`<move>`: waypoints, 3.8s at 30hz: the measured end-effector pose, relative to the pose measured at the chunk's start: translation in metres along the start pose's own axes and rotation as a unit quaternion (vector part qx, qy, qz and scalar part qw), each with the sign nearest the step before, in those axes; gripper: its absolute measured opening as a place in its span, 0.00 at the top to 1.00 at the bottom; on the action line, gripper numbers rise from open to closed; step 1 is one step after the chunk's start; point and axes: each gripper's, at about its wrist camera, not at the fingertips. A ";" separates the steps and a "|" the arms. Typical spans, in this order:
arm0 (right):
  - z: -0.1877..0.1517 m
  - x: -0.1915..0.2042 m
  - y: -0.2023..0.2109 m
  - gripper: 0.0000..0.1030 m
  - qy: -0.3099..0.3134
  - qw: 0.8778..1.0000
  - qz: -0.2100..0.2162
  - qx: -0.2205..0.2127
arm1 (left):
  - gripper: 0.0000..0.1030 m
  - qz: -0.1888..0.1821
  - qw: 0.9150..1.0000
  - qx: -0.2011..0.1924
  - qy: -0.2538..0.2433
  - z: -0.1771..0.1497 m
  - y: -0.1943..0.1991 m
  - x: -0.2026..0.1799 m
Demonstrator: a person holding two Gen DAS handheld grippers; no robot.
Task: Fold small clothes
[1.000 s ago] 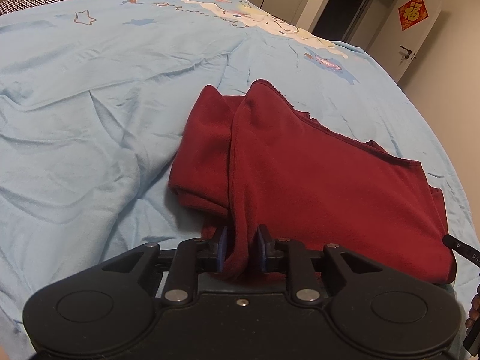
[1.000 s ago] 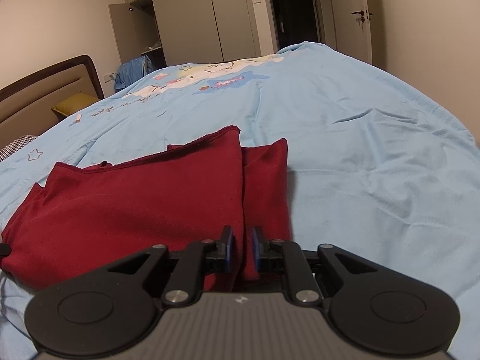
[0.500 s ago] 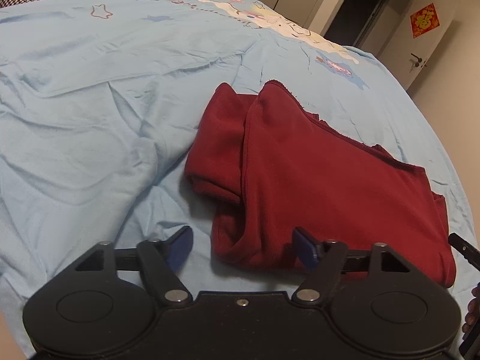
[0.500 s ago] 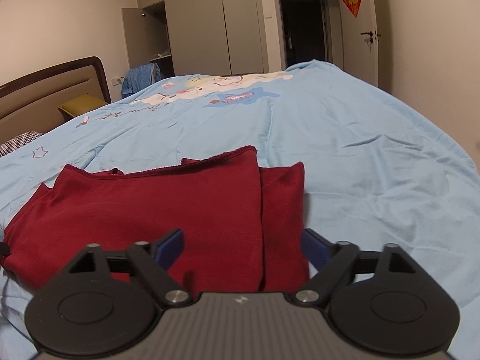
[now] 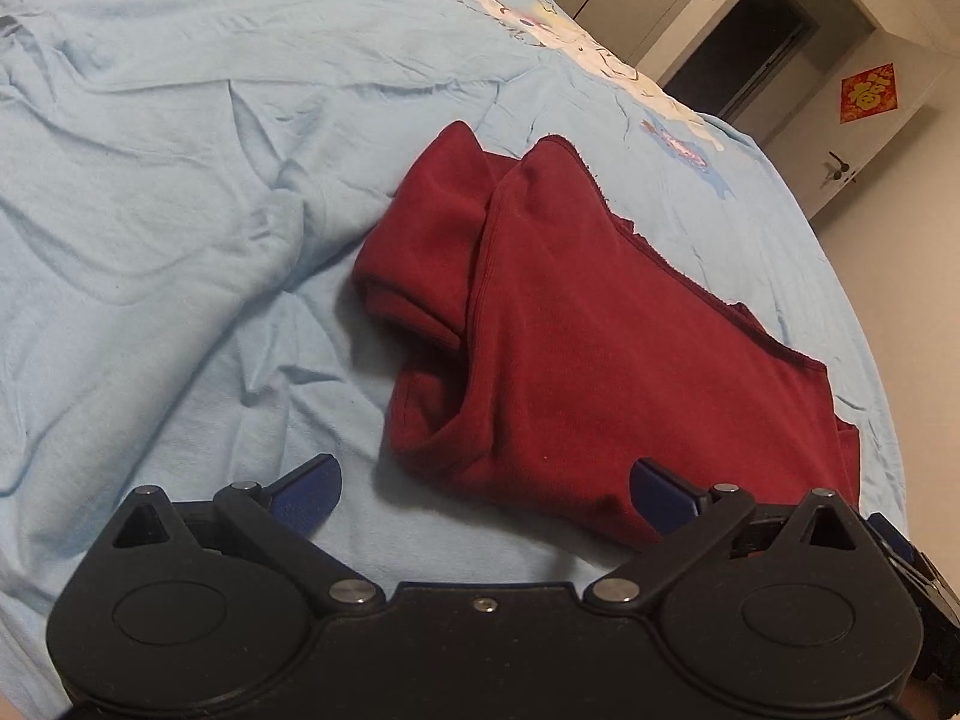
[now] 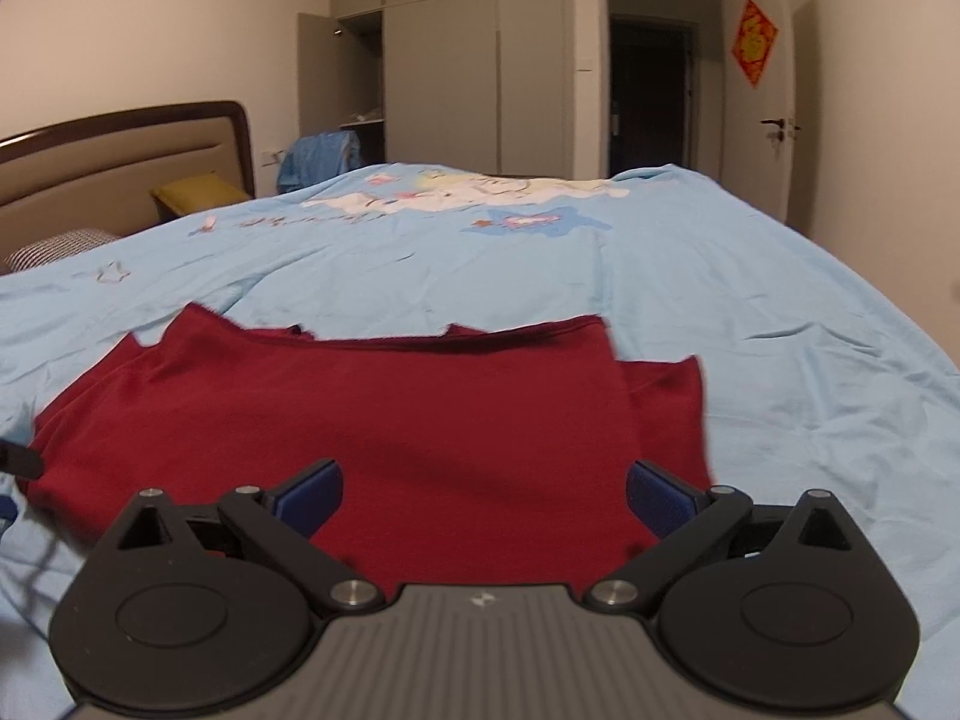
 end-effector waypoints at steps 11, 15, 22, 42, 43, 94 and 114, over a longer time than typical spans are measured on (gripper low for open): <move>-0.003 0.062 -0.015 0.00 0.057 0.996 0.043 0.048 | 0.01 -0.009 1.000 -0.001 0.016 -0.001 0.000 0.010; -0.007 0.066 -0.026 0.00 0.063 0.994 0.038 0.079 | 0.01 -0.010 1.000 -0.002 0.026 -0.001 -0.001 0.014; -0.011 0.069 -0.033 0.00 0.069 0.992 0.033 0.097 | 0.01 -0.005 1.000 0.000 0.023 -0.001 -0.002 0.014; -0.011 0.064 -0.040 0.00 0.056 0.990 0.044 0.120 | 0.01 0.007 1.000 0.014 0.023 0.003 -0.008 0.007; -0.011 0.063 -0.040 0.00 0.056 0.990 0.044 0.121 | 0.01 0.004 0.999 0.016 0.028 0.004 -0.008 0.007; -0.013 0.063 -0.043 0.00 0.052 0.990 0.047 0.126 | 0.32 0.046 0.998 -0.028 0.039 0.040 -0.034 -0.004; -0.013 0.063 -0.043 0.00 0.053 0.990 0.046 0.124 | 0.80 0.053 0.998 -0.031 0.028 0.043 -0.034 -0.017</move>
Point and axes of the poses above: each gripper's, at about its wrist camera, not at the fingertips, and y roughly against the way its jaws point, x to its left, z to its top, and after that the axes turned 6 degrees about -z, right-handed
